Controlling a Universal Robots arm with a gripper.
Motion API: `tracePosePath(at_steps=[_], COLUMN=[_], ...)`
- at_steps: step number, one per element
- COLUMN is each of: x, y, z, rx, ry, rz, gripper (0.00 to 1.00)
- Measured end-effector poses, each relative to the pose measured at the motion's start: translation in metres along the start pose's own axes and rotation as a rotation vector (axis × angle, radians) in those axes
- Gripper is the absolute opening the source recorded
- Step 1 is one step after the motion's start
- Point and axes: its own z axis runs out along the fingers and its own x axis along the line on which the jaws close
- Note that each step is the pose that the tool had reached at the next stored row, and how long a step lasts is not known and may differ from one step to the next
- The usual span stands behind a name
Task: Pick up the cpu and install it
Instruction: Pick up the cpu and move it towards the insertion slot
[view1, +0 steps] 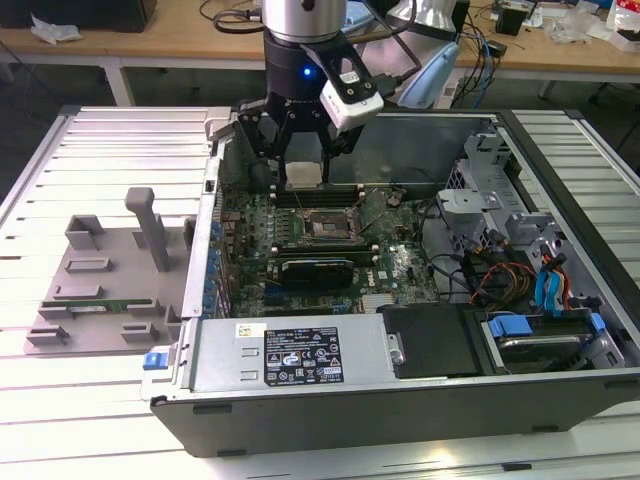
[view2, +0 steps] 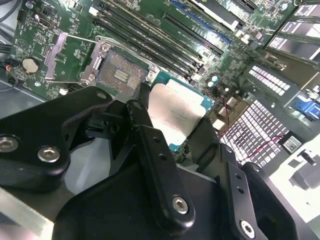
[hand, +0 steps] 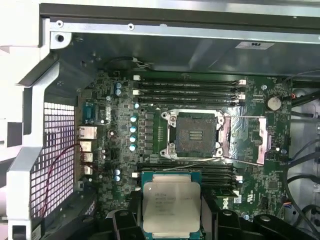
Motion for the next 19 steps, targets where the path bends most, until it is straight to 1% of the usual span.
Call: tracePosePath(at_steps=[3, 6, 10, 12, 16, 19], x=[-0.0037, -0.0058, -0.0117, -0.0130, -0.0177, -0.0182], y=[0.0016, 0.0024, 0.0049, 0.0054, 0.0075, 0.0076], z=[0.0050, 0.0068, 0.0111, 0.0121, 0.0174, 0.0198], rx=[0.0013, 0.0020, 0.0029, 0.0034, 0.0043, 0.0042], ry=[-0.0001, 0.0001, 0.0000, 0.0001, 0.0001, 0.0000], rz=[0.000, 0.000, 0.000, 0.000, 0.000, 0.000], gripper=[0.55, 0.55, 0.55, 0.55, 0.55, 0.55])
